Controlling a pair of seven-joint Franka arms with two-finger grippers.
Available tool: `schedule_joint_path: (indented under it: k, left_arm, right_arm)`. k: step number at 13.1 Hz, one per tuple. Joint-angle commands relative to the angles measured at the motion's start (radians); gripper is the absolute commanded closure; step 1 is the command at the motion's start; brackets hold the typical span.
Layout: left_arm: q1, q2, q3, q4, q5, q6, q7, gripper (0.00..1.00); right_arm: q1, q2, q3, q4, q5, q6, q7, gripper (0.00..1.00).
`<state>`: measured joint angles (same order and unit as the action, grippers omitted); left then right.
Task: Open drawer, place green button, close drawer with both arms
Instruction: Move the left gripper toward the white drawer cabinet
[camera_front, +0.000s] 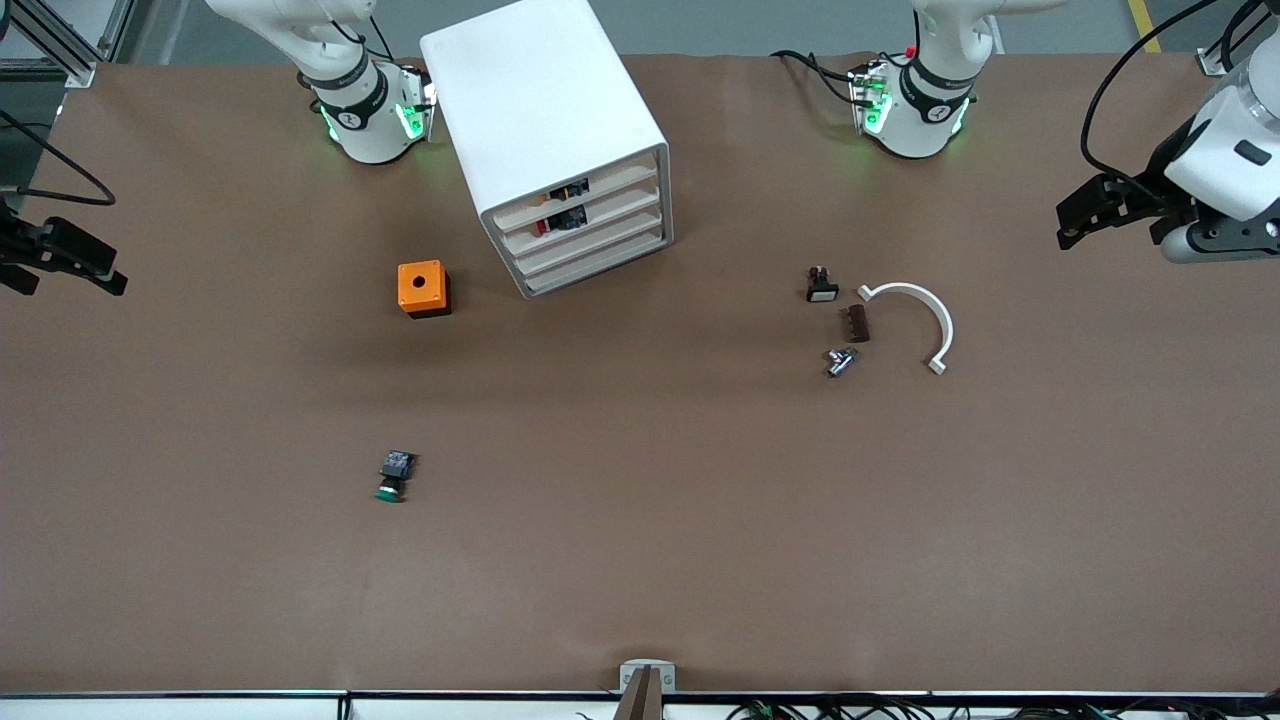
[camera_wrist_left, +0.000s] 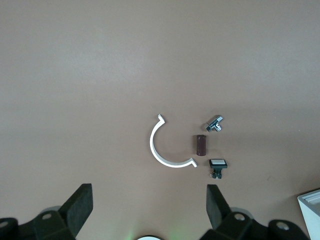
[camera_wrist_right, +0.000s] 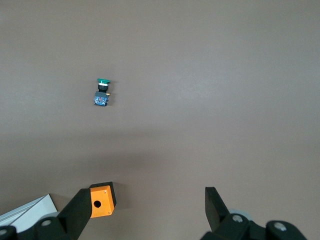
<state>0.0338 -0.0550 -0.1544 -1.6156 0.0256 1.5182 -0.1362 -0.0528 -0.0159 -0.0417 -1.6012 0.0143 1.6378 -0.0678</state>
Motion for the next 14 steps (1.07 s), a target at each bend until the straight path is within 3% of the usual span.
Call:
schedule_joint_path:
  k: [1,5,11,14]
  left_arm:
    - [0.002,0.012,-0.008,0.016,0.008,-0.003,0.013,0.00]
    - [-0.002,0.059,-0.007,0.034,0.019,-0.009,0.023,0.00]
    - [-0.078,0.263,-0.042,0.040,0.000,0.049,-0.002,0.00]
    - [-0.129,0.334,-0.042,0.040,-0.070,0.051,-0.151,0.00]
  right_arm:
    - [-0.025,-0.013,0.023,0.000,0.004,-0.009,0.000,0.00]
    - [-0.024,-0.012,0.023,-0.002,0.004,-0.012,-0.001,0.00]
    - [-0.027,-0.009,0.022,0.004,0.010,-0.015,0.009,0.01]
    - [-0.009,0.005,0.032,0.004,0.010,-0.041,0.025,0.01]
